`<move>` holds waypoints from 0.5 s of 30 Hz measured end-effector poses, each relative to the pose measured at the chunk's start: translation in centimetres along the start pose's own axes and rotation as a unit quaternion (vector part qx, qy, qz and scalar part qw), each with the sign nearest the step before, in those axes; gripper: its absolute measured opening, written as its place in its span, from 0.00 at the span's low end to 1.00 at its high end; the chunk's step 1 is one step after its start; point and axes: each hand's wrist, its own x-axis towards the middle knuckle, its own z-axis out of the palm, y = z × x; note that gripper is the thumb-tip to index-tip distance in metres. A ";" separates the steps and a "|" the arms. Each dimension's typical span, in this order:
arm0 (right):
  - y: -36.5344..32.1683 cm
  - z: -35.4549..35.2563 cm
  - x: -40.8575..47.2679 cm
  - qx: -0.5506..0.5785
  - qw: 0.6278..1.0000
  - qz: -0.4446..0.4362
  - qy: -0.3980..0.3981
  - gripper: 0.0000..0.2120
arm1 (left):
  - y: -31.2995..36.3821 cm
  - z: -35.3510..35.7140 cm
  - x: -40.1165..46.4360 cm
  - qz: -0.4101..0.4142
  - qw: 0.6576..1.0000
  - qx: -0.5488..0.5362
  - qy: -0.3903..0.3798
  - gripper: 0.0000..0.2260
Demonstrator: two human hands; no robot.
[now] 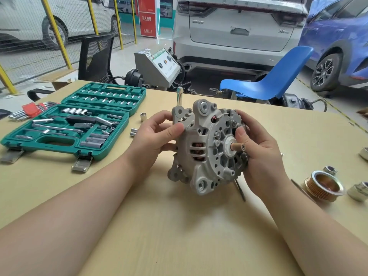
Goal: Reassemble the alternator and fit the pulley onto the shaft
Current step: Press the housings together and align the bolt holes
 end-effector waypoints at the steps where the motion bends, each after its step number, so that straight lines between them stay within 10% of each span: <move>1: 0.1 0.0 0.0 0.001 1.000 -0.001 0.004 0.19 | 0.1 0.1 -0.1 0.002 1.000 0.003 -0.006 0.13; 15: 1.0 0.9 -1.4 -0.002 0.997 -0.032 0.065 0.19 | -0.1 0.9 -0.5 0.022 1.000 0.018 0.002 0.21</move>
